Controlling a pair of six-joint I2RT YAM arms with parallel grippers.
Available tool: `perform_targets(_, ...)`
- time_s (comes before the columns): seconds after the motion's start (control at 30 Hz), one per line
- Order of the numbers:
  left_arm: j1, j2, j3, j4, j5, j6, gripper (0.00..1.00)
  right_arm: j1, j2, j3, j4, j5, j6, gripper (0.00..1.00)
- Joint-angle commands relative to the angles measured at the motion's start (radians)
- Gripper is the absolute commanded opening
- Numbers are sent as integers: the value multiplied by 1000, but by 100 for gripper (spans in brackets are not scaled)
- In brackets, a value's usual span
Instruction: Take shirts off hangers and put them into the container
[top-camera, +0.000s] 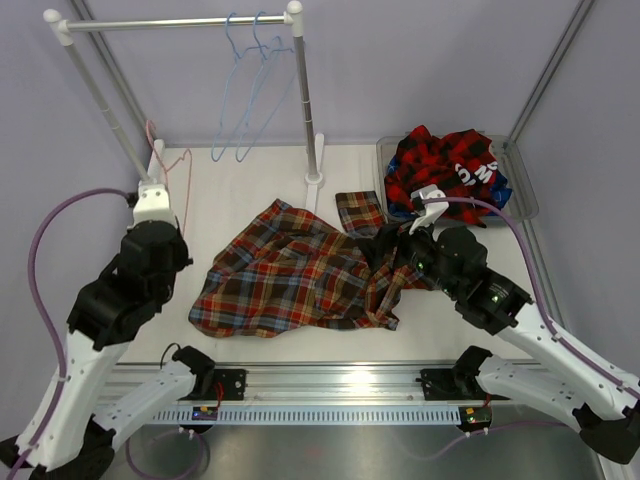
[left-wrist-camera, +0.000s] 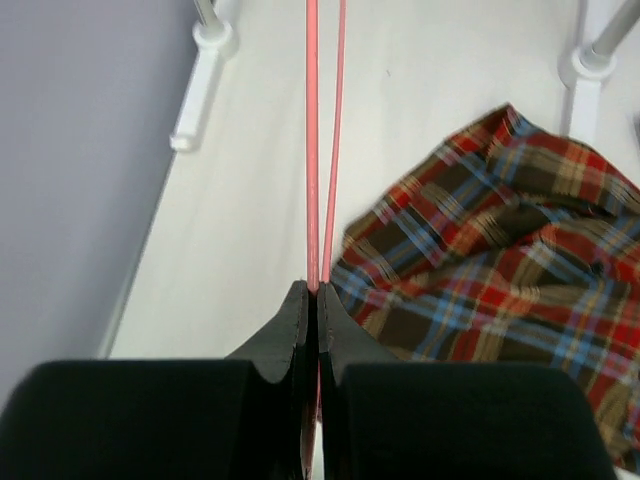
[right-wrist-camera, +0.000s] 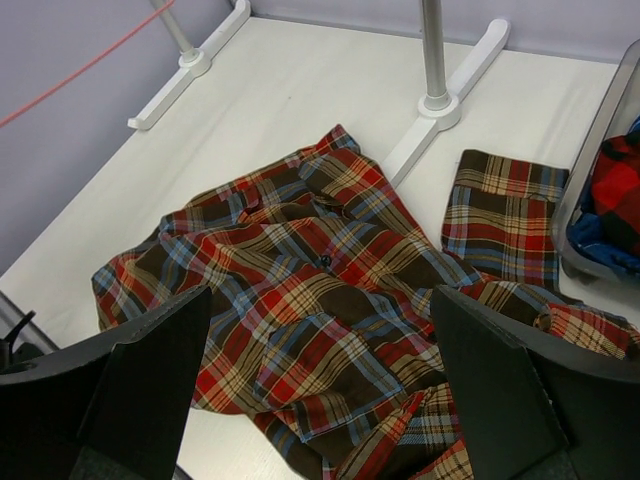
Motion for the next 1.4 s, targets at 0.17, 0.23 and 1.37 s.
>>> perform_targets(0.17, 345, 248, 248, 307, 259, 254, 0, 8, -87, -41, 37, -50, 20, 99)
perform_targets(0.23, 394, 291, 284, 367, 312, 292, 0, 6, -92, -50, 38, -53, 17, 100)
perform_targets(1.37, 517, 728, 499, 585, 761, 379, 0, 8, -40, -62, 52, -89, 0, 100)
